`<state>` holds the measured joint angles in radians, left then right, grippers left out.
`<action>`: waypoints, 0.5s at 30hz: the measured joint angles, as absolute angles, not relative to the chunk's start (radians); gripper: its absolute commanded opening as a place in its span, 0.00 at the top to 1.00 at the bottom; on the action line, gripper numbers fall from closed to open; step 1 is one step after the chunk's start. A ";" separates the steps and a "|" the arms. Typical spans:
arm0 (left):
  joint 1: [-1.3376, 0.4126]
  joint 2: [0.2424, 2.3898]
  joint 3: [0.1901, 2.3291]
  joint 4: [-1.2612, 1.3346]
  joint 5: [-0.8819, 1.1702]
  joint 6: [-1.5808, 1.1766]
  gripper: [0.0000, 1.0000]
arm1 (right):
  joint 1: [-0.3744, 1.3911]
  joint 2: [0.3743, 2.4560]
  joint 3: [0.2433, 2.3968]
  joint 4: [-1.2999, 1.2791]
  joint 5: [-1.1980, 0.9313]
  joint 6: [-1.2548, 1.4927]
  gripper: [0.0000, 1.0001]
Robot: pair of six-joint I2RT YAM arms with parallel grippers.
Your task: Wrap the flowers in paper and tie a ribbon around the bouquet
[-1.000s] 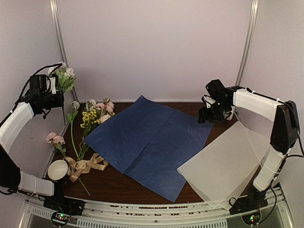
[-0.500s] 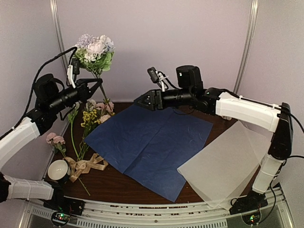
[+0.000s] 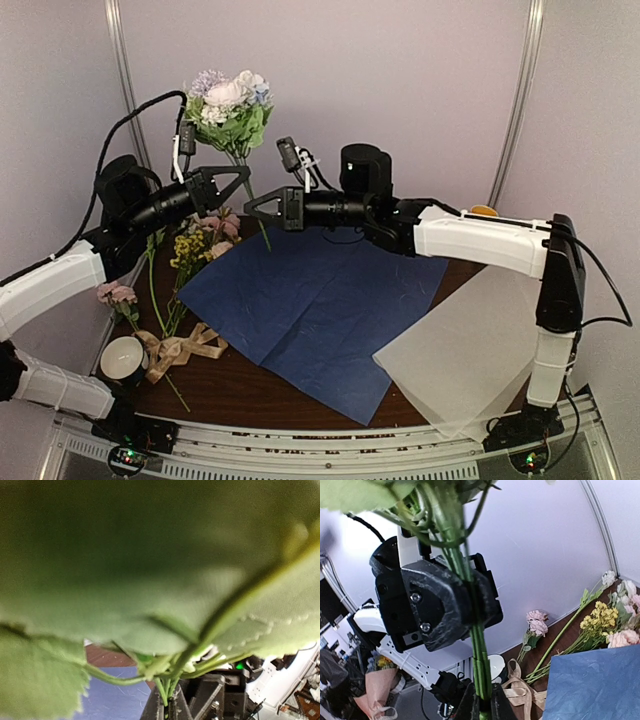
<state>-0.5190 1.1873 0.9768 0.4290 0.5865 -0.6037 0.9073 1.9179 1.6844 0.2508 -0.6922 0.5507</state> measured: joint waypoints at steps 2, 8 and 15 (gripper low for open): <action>-0.510 1.196 0.984 0.410 0.580 -0.614 0.61 | 0.913 1.918 1.684 0.246 -0.683 0.546 1.00; -0.513 1.196 1.096 0.131 0.458 -0.554 0.12 | 0.902 1.888 1.642 0.169 -0.550 0.551 1.00; -0.348 1.219 1.147 -0.206 0.253 -0.503 0.12 | 0.789 1.874 1.451 0.020 -0.337 0.655 1.00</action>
